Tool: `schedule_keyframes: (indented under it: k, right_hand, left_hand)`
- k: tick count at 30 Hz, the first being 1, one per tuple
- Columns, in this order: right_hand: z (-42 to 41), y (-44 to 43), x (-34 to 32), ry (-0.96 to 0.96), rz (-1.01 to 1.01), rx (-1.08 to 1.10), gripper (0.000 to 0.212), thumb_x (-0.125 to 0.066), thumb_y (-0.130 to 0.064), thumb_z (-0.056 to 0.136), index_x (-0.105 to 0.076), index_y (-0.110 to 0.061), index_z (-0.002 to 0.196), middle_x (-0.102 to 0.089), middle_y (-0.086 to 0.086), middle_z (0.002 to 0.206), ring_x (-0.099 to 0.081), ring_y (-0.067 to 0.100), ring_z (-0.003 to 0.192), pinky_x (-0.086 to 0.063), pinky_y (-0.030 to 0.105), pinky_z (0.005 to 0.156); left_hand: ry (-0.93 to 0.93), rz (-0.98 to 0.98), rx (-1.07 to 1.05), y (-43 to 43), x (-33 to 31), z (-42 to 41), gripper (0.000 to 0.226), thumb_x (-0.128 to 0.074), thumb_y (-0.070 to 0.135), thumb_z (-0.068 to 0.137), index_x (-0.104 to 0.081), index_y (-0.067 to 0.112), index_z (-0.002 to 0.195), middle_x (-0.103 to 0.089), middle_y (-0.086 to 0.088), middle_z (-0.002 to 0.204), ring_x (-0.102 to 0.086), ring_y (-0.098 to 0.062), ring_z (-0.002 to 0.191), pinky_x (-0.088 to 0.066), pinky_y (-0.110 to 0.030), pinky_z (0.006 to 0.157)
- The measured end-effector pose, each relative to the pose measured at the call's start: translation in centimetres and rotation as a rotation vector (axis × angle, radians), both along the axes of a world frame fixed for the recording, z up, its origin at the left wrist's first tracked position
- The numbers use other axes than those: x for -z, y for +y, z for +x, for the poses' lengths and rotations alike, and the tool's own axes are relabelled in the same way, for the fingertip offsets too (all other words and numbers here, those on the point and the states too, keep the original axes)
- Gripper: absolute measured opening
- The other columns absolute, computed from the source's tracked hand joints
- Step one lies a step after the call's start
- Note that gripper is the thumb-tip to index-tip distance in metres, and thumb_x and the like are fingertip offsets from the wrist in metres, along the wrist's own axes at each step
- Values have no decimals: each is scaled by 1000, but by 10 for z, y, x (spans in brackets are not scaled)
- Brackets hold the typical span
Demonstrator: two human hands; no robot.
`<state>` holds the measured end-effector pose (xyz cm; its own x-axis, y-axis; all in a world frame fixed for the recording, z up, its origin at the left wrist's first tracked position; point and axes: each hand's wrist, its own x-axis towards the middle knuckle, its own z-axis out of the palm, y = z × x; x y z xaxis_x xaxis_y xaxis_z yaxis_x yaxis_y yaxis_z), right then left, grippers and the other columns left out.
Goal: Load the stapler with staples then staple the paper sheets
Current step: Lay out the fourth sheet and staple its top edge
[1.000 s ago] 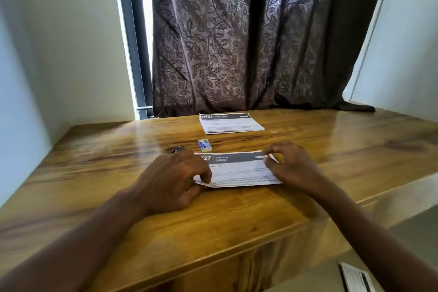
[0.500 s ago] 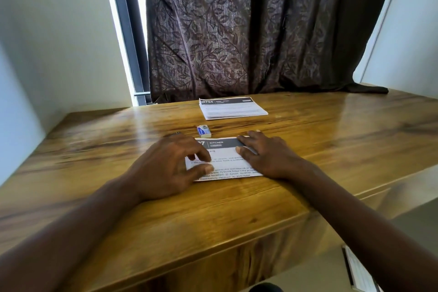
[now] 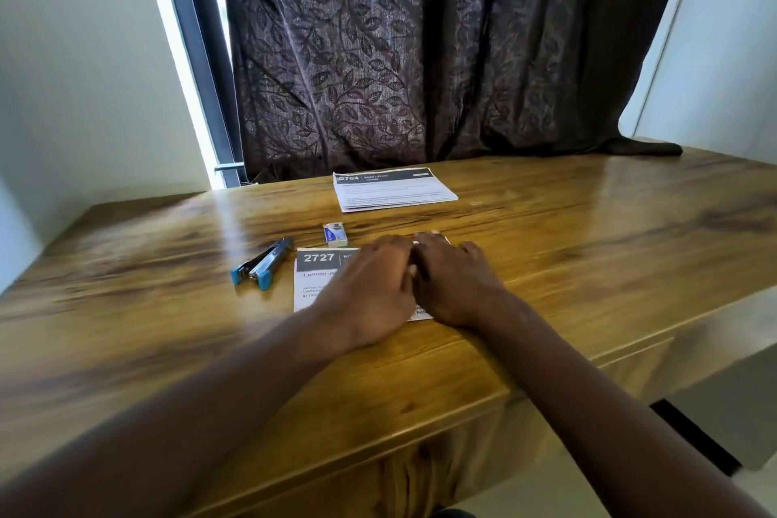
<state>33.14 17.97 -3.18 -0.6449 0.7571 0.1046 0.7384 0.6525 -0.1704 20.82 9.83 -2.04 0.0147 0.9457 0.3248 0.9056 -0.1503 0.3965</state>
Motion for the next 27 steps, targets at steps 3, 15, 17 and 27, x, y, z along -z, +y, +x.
schedule_keyframes:
  k: [3,15,17,27]
  right_hand:
    - [-1,3,2,-19,-5,-3,60,-43,-43,103,-25,-27,158,-17,1,169,-8,20,157,-11,54,124]
    - [2,4,0,-3,-49,17,52,-20,-46,108,-18,-35,159,-11,-5,170,-3,15,157,-5,52,125]
    - [2,3,0,-1,-58,15,52,-20,-46,108,-18,-36,159,-11,-5,170,-3,15,157,-4,52,125]
    - [15,-52,-11,189,-105,-12,46,-38,-38,107,-42,-29,152,-29,-9,165,-20,9,153,-12,46,125]
  left_hand:
    - [123,-186,-53,0,8,10,65,-42,22,103,-15,9,161,-17,-11,169,-13,-24,157,-18,-39,127]
    - [303,-425,-143,-16,5,-15,72,-12,60,104,10,22,161,14,3,170,13,-12,156,5,-35,125]
    - [310,-452,-164,-28,2,-31,78,-11,66,100,12,23,161,15,5,169,13,-11,155,5,-35,125]
    - [309,-435,-206,-45,3,-54,83,-11,71,97,9,23,162,12,5,170,11,-15,156,2,-39,128]
